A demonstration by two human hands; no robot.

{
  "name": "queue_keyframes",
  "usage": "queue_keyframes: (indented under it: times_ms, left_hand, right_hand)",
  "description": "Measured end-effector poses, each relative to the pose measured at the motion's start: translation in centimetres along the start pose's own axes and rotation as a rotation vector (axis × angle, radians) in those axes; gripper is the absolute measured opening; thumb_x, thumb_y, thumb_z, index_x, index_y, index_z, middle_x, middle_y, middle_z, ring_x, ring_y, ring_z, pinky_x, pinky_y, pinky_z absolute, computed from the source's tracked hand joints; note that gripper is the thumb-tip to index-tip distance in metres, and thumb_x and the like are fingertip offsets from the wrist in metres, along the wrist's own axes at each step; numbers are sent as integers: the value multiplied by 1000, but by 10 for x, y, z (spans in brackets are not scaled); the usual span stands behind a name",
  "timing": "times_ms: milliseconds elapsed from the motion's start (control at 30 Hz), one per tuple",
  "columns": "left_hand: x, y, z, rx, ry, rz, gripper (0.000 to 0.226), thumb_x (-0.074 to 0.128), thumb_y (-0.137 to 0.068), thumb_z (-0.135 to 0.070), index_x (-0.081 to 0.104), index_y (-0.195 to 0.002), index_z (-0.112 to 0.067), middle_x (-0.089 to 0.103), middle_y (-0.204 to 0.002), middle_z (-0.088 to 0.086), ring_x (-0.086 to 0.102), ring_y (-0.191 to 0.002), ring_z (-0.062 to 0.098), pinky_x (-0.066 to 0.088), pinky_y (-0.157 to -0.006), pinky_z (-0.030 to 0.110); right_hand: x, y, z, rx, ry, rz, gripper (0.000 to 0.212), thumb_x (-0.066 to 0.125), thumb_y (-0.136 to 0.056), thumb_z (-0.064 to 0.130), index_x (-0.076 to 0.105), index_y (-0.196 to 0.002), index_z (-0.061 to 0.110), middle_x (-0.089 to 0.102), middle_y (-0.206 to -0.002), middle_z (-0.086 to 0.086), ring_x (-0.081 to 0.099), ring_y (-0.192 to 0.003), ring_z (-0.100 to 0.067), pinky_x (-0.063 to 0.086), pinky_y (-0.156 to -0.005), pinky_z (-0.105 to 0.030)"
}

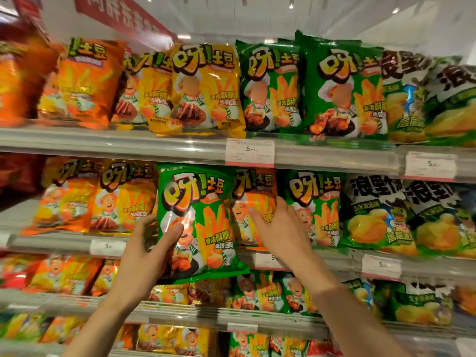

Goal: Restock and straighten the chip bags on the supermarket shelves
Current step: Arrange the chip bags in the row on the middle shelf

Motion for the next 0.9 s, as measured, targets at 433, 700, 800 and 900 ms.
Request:
queue_keyframes:
  times_ms: [433, 700, 800, 900]
  left_hand:
    - [-55, -8, 11, 3, -55, -52, 49, 63, -63, -86, 51, -107, -67, 65, -104, -38, 63, -97, -14, 48, -79, 24]
    - [-69, -13, 26, -15, -97, -72, 81, 62, -64, -84, 49, -129, -39, 65, -117, -17, 64, -106, 5, 51, -83, 32]
    - [-71, -14, 26, -5, -93, -79, 78, 61, -62, -86, 45, -127, -45, 58, -113, -29, 58, -101, -7, 44, -78, 22]
    - [-69, -15, 28, -1, -86, -71, 65, 66, -74, -78, 46, -126, -43, 60, -112, -26, 60, -102, -3, 46, -76, 24]
  right_hand:
    - [15, -8, 6, 62, -265, -19, 100, 59, -82, 74, 26, -155, 14, 42, -151, -12, 46, -133, -32, 45, -104, -45]
    - [0, 1, -5, 24, -327, -66, 85, 61, -83, 71, 39, -148, 22, 50, -143, -2, 48, -130, -23, 42, -91, -34]
    - [-10, 8, -10, -22, -303, -90, 83, 60, -81, 74, 40, -148, 28, 50, -145, 0, 49, -126, -19, 41, -90, -33]
    - [-18, 18, -13, -65, -260, -118, 82, 57, -81, 75, 38, -148, 33, 46, -149, 4, 48, -126, -15, 40, -93, -33]
Point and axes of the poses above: each hand's wrist, its own y-axis away from the middle knuckle, its own x-axis out of the palm, z = x × y, the point moved 6 cm from there along -y, towards the middle knuckle
